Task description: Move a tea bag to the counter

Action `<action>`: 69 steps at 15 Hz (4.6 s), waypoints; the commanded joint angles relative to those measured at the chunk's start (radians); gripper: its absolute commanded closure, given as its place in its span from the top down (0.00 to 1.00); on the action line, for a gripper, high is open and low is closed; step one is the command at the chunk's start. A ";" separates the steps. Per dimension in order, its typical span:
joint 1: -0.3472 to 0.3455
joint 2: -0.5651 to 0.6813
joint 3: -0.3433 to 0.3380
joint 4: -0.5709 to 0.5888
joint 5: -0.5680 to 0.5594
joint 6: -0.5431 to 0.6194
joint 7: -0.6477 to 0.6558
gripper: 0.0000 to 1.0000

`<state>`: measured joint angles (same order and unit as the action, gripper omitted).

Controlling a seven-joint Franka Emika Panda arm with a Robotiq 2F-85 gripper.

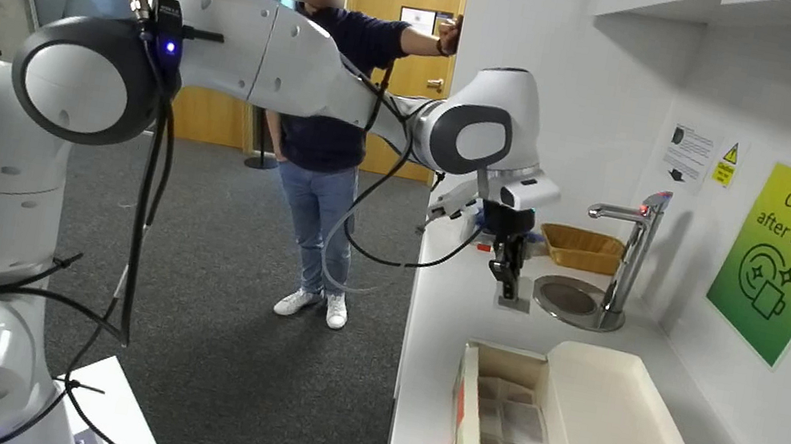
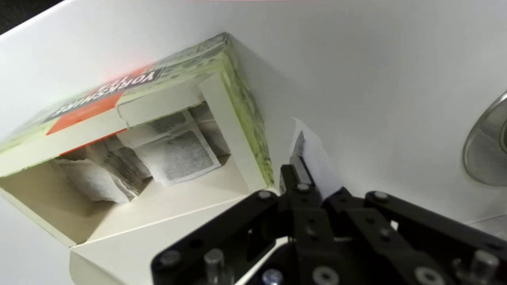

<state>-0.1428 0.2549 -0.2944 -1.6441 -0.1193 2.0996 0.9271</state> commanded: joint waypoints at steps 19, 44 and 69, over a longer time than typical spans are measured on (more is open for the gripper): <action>0.023 0.351 0.084 0.215 0.152 0.079 -0.117 0.00; -0.003 0.065 0.106 0.053 0.217 0.126 -0.223 1.00; -0.023 -0.466 0.146 -0.642 -0.033 0.141 -0.381 1.00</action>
<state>-0.1341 -0.2129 -0.1787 -2.2882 -0.1613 2.2427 0.5536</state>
